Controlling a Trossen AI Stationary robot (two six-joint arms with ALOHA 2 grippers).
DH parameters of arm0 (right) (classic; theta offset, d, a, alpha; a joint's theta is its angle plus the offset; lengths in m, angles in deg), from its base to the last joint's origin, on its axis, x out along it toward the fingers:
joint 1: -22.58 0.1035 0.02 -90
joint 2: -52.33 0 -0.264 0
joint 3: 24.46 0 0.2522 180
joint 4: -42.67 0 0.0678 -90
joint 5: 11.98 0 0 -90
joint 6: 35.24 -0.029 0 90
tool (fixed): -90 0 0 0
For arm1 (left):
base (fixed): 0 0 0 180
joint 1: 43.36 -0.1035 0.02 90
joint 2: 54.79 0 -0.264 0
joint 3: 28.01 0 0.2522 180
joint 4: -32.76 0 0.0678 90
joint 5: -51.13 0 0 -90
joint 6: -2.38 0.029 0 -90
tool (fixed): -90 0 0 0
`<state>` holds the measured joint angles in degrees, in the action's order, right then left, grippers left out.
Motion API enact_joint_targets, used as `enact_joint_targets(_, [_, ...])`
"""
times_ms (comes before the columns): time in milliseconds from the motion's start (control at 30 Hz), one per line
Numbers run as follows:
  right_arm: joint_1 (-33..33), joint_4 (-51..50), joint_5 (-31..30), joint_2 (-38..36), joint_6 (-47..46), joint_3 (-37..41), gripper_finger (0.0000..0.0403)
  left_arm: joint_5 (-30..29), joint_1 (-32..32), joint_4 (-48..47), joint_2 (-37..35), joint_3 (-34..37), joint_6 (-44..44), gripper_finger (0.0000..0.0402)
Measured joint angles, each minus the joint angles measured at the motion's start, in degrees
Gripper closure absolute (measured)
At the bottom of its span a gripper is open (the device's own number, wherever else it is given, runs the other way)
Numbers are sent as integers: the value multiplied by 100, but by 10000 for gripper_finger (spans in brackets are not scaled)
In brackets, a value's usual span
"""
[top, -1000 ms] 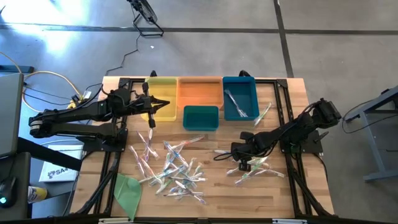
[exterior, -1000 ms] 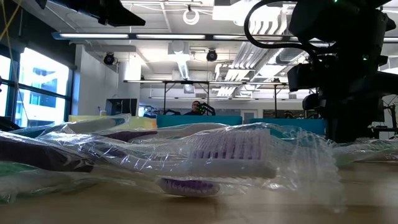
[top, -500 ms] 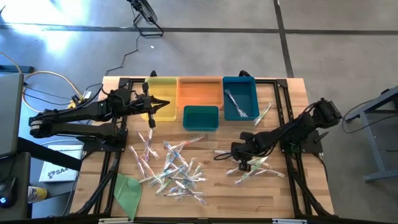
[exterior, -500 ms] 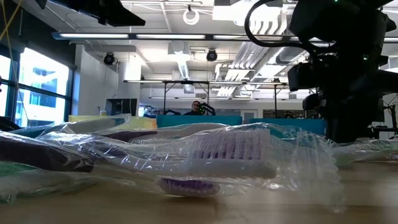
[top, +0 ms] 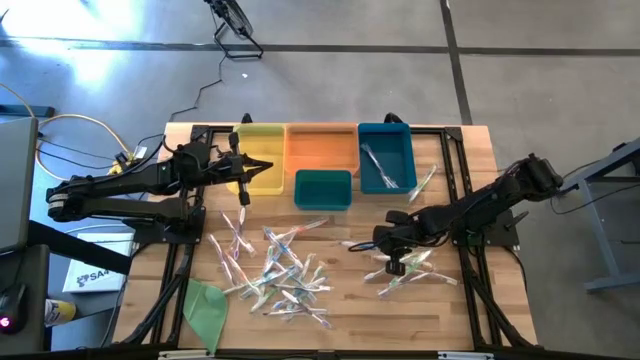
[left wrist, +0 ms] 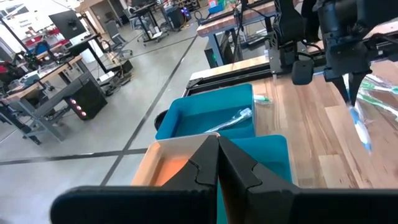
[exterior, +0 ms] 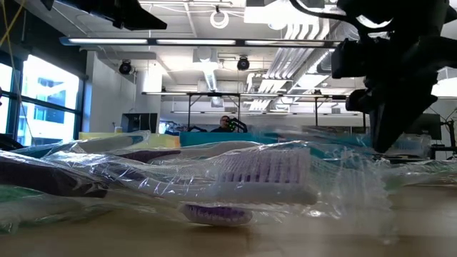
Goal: Pick & Place Toothbrushes
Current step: Put the blue toothbrush into the yellow bin
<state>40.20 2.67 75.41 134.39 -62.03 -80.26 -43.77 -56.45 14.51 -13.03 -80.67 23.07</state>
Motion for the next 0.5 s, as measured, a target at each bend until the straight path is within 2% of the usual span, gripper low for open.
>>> enact_joint_targets(500, [-139, 540, -380, -620, -12, -7, 399, 2, 1, -4, 1, 0, 0, 402])
